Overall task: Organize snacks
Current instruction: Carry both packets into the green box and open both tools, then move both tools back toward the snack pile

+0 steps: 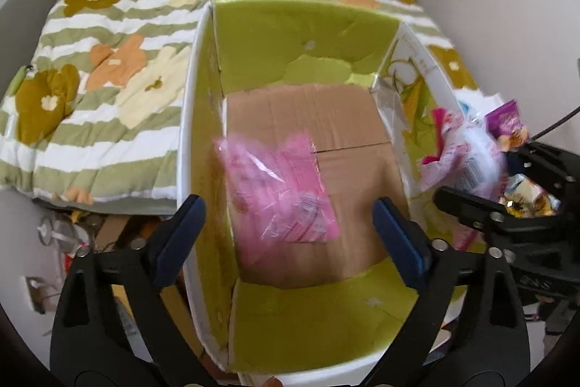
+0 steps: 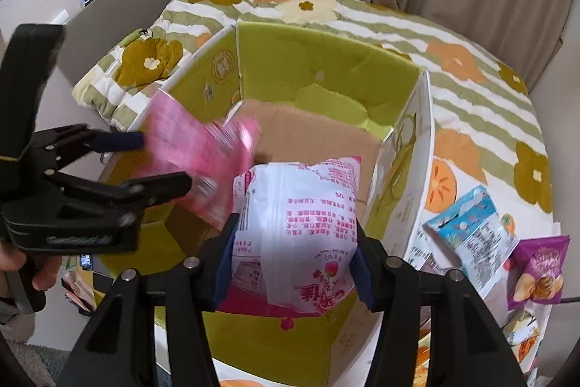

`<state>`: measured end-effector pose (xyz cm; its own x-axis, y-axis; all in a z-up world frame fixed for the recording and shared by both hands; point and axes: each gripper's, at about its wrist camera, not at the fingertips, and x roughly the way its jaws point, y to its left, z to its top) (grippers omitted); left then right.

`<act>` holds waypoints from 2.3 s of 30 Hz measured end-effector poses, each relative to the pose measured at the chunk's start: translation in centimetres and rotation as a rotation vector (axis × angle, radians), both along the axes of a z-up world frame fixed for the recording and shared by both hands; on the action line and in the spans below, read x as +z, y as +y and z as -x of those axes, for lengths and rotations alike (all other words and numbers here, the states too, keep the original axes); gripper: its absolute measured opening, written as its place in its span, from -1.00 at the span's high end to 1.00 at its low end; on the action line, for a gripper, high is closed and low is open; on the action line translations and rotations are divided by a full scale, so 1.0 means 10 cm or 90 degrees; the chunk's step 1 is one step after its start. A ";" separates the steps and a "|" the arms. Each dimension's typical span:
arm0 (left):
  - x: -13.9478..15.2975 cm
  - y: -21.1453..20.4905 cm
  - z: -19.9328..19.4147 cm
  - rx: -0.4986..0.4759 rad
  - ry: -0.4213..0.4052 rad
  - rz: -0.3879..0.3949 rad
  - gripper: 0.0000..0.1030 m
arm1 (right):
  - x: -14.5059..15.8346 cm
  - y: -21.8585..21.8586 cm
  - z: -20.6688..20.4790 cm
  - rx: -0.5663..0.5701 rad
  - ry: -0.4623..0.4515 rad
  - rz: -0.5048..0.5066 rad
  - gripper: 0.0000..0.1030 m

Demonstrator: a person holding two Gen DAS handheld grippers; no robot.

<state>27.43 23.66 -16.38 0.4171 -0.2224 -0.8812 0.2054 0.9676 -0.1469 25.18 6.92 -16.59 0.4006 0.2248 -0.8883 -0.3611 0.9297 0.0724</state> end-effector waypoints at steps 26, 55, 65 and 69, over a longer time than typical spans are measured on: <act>0.26 0.44 0.52 0.128 -0.037 -0.027 -0.85 | -0.07 0.16 0.02 0.005 -0.011 -0.025 -0.99; 0.89 -0.90 1.22 0.008 -0.128 0.030 -0.85 | 0.85 -1.02 1.08 -0.142 -0.164 0.024 -0.99; 0.85 -2.53 1.91 -0.100 -0.116 0.046 -0.85 | 1.01 -2.44 1.72 -0.188 -0.168 0.065 -0.99; 0.65 -3.16 2.16 -0.135 -0.077 0.049 -0.85 | 0.95 -2.93 1.91 -0.196 -0.158 0.069 -0.99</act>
